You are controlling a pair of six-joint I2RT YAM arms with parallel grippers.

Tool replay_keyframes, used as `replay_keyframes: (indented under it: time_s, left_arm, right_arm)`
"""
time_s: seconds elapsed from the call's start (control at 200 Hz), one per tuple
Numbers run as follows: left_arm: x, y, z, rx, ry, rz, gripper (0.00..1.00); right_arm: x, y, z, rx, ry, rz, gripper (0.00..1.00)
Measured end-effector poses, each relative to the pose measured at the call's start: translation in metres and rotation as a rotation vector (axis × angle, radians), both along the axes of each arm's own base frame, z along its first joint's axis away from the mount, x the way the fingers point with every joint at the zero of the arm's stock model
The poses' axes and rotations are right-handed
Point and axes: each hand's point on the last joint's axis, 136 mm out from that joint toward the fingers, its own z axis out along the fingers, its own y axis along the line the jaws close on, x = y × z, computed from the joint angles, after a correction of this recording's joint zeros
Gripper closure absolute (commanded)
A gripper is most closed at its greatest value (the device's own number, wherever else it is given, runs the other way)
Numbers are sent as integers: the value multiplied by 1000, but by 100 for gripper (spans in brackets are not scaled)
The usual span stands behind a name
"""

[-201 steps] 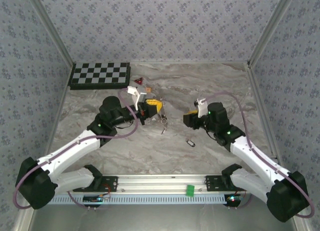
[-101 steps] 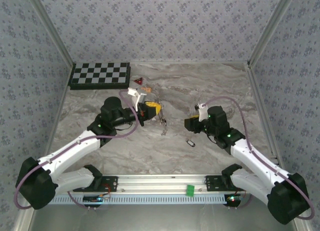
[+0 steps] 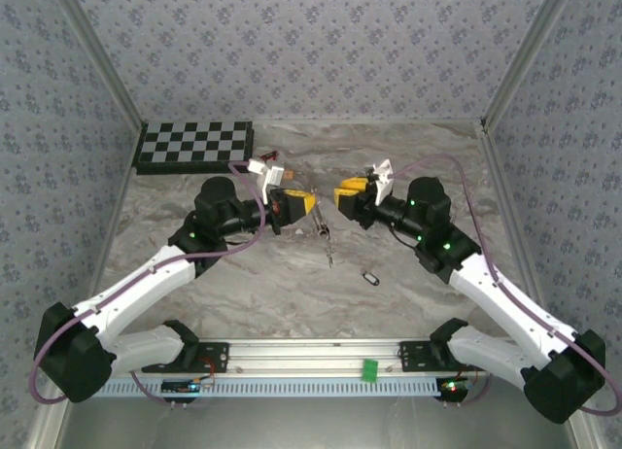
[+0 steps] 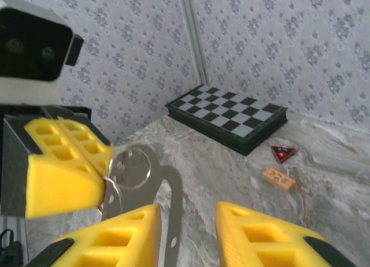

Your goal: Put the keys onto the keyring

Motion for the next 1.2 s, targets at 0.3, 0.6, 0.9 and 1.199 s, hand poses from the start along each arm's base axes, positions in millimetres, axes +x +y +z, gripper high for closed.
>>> replay_keyframes:
  time_s: [0.3, 0.6, 0.9, 1.199]
  left_arm:
    - [1, 0, -5, 20, 39, 1, 100]
    - [2, 1, -6, 23, 43, 8, 100]
    - [2, 1, -5, 21, 41, 7, 100]
    - [0, 0, -4, 18, 39, -10, 100]
  right_arm:
    - [-4, 24, 6, 20, -3, 144, 72]
    - [-10, 31, 4, 21, 4, 201, 72]
    - [-10, 34, 0, 12, 11, 217, 77]
    - [-12, 38, -4, 3, 12, 240, 78]
